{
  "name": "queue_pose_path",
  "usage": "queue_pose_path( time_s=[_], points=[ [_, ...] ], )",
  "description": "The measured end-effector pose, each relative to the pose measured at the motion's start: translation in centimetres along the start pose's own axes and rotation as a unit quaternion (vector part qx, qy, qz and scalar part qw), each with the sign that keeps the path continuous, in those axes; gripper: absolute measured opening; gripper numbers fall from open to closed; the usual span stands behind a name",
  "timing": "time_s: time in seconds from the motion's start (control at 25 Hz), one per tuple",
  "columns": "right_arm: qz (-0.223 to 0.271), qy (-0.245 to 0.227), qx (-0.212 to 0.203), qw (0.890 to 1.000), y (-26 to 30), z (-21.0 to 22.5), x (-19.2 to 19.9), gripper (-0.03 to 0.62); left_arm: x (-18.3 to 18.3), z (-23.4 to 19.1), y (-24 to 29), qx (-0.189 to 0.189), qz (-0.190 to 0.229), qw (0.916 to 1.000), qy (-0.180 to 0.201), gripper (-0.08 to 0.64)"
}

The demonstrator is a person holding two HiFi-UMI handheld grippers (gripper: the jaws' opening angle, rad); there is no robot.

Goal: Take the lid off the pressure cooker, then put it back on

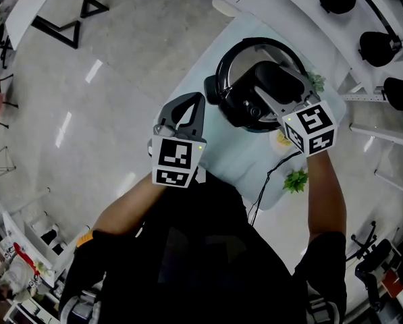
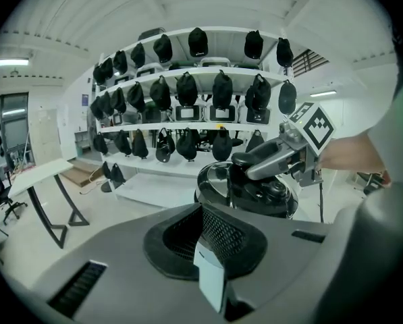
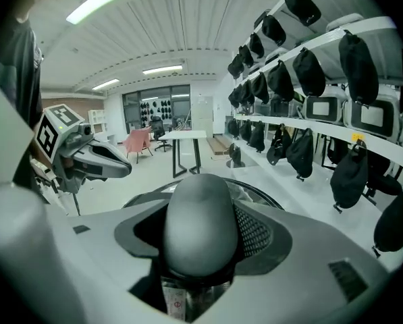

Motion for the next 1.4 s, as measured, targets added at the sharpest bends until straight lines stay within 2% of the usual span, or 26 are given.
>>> queue_pose_path(
  time_s=[0.24, 0.44, 0.88, 1.4],
  points=[
    [-0.015, -0.011, -0.034, 0.999, 0.74, 0.31, 0.03, 0.293, 0.14, 0.14, 0.67, -0.002, -0.003, 1.0, -0.004, 0.008],
    [-0.021, -0.012, -0.038, 0.999, 0.9, 0.35, -0.07, 0.293, 0.22, 0.37, 0.87, 0.0, -0.002, 1.0, -0.006, 0.008],
    [-0.015, 0.005, -0.004, 1.0, 0.48, -0.15, 0.31, 0.293, 0.42, 0.64, 0.77, 0.006, 0.003, 0.9999, -0.008, 0.008],
    [-0.034, 0.067, 0.059, 0.995, 0.19, 0.13, 0.5, 0.291, 0.49, 0.7, 0.28, 0.008, 0.008, 0.9999, -0.012, 0.008]
  ],
)
Point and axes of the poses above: the fingertips, and each gripper's own axes: y forward along the fingers, z to its right, x out of its underside, the point moved 6 cm from there along -y, backward along the fingers, and after that the axes turned 10 degrees about -y, right-handed, at the moved point
